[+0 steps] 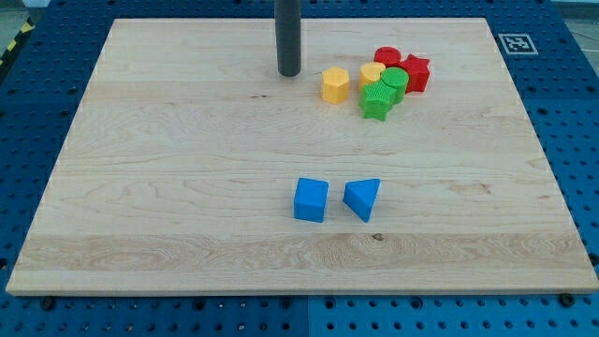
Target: Place the yellow hexagon towards the top left side of the green star
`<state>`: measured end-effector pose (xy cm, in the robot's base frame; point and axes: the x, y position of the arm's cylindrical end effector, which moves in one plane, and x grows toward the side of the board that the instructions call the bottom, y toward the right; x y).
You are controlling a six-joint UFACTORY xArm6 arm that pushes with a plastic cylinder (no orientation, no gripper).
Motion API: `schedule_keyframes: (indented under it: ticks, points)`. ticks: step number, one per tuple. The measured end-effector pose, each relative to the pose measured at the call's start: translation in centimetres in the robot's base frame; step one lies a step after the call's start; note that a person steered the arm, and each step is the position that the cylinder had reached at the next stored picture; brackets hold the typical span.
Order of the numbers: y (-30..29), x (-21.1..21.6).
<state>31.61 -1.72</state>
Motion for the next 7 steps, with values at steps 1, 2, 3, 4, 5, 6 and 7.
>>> schedule_keyframes:
  ticks: [1, 2, 3, 4, 5, 6, 7]
  points:
    - [0.8, 0.6]
    - [3.5, 0.6]
    - [3.8, 1.2]
    - [3.8, 2.4]
    - [3.8, 2.9]
    - [4.2, 2.9]
    - [5.0, 2.9]
